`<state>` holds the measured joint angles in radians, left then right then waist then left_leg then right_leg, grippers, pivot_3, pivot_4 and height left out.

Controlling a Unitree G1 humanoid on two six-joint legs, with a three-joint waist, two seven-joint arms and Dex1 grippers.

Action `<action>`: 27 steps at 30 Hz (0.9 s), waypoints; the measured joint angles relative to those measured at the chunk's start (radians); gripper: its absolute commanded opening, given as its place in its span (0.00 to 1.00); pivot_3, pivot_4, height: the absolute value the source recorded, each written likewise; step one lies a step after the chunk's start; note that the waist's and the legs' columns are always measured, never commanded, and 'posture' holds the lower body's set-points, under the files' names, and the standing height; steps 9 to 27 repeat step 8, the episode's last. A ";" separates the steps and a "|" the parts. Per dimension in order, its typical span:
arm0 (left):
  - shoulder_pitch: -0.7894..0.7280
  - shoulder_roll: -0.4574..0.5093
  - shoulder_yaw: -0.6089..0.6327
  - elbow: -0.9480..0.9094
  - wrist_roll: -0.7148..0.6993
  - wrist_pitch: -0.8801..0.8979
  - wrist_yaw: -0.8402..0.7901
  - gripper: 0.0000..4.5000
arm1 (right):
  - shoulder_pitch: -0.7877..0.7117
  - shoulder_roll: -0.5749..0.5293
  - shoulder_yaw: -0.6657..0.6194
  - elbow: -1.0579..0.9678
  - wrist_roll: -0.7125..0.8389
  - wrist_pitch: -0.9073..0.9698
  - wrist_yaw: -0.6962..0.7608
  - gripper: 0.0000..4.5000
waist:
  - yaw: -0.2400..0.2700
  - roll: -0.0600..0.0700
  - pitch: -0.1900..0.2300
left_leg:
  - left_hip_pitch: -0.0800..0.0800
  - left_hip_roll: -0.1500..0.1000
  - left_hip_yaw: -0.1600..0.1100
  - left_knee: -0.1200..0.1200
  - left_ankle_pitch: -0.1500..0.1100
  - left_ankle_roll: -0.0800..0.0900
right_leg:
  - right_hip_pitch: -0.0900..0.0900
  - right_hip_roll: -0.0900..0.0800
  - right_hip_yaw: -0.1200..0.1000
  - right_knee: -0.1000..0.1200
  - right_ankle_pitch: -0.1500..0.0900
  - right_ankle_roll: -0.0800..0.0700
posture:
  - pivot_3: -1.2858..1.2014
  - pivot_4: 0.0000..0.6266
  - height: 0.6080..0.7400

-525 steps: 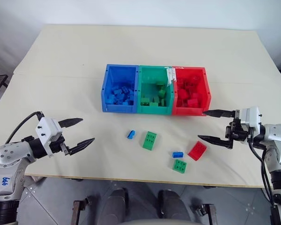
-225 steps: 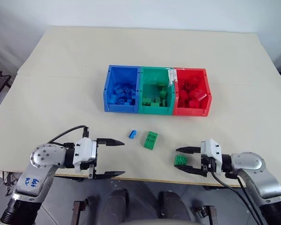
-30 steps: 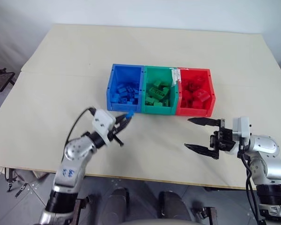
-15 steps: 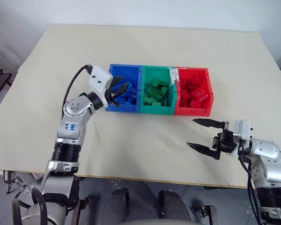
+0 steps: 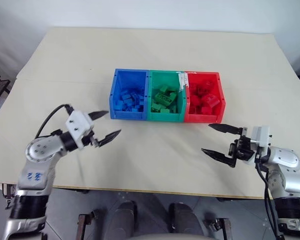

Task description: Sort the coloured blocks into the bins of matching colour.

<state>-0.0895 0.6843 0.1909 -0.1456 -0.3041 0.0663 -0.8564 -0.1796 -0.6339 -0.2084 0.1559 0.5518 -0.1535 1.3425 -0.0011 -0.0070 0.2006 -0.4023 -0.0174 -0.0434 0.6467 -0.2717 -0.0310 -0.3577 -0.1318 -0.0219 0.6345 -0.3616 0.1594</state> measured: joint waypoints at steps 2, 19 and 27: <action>0.068 0.022 0.043 0.006 -0.009 0.000 -0.023 0.88 | 0.025 -0.031 -0.015 0.011 0.000 -0.002 0.025 1.00 | 0.005 0.000 0.000 | 0.000 0.000 -0.001 0.000 0.000 0.000 | 0.000 0.000 -0.001 0.000 0.000 0.000 | 0.52 0.24 1.00; 0.088 0.022 0.095 0.006 -0.025 -0.009 -0.023 0.88 | 0.030 -0.031 -0.037 0.012 0.007 -0.004 0.027 1.00 | 0.009 0.000 0.000 | 0.000 0.000 -0.001 0.001 0.000 0.001 | 0.001 0.000 0.000 0.000 0.000 0.000 | 0.52 0.24 1.00; 0.088 0.022 0.095 0.006 -0.025 -0.009 -0.023 0.88 | 0.030 -0.031 -0.037 0.012 0.007 -0.004 0.027 1.00 | 0.009 0.000 0.000 | 0.000 0.000 -0.001 0.001 0.000 0.001 | 0.001 0.000 0.000 0.000 0.000 0.000 | 0.52 0.24 1.00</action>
